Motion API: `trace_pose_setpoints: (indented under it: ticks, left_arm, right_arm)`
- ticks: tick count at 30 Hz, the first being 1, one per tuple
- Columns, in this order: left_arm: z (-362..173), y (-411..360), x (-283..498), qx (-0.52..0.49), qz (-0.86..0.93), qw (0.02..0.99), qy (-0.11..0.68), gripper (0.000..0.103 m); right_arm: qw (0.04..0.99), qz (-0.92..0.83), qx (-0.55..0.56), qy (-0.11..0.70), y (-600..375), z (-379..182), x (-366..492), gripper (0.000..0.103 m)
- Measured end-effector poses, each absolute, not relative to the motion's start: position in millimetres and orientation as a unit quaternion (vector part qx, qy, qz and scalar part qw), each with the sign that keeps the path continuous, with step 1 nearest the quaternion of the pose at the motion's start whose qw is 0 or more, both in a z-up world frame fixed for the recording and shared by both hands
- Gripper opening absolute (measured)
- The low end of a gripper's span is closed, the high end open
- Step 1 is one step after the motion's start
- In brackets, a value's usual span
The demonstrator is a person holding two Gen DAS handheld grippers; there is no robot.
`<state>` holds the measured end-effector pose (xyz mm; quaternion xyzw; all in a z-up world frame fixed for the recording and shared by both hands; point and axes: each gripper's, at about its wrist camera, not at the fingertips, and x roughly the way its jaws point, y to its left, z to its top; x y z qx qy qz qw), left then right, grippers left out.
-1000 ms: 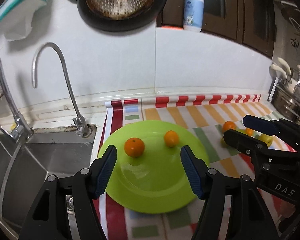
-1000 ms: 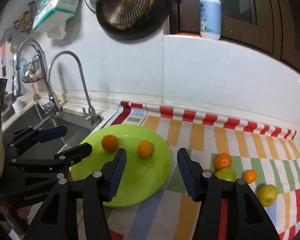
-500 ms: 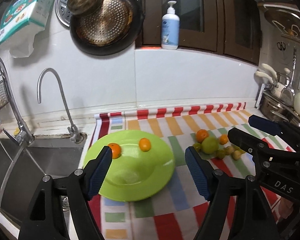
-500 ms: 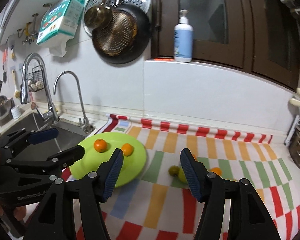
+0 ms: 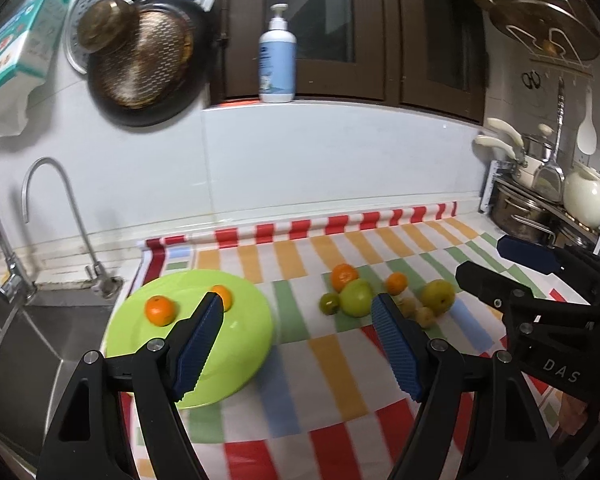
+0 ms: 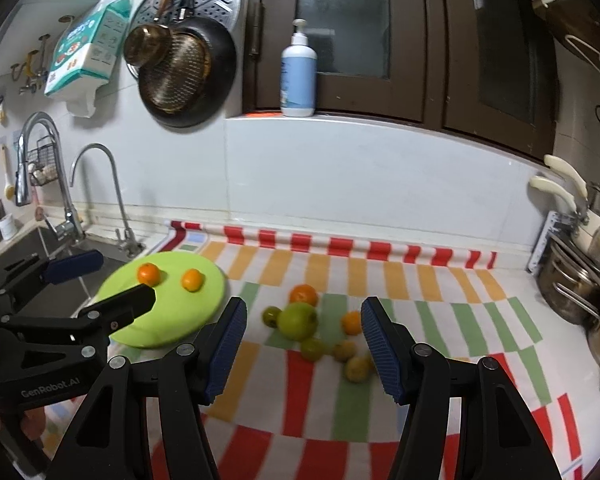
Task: Organize fruits
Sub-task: 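Move both open tools back to the fruit cluster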
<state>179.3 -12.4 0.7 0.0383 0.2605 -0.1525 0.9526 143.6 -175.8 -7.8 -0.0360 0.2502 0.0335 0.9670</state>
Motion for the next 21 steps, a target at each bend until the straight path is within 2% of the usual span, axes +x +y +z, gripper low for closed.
trace_pose_setpoints:
  ticks: [14,21]
  left_arm:
    - [-26,-80,198,0.049,-0.161,0.943,0.286,0.076]
    - [-47,-110,215,0.073,-0.168,0.933,0.310,0.068]
  right_arm:
    - [0.959,0.020,-0.029,0.282,-242,-33,162,0.060]
    - [0.950,0.036,-0.021,0.310,-267,-58,181,0.060]
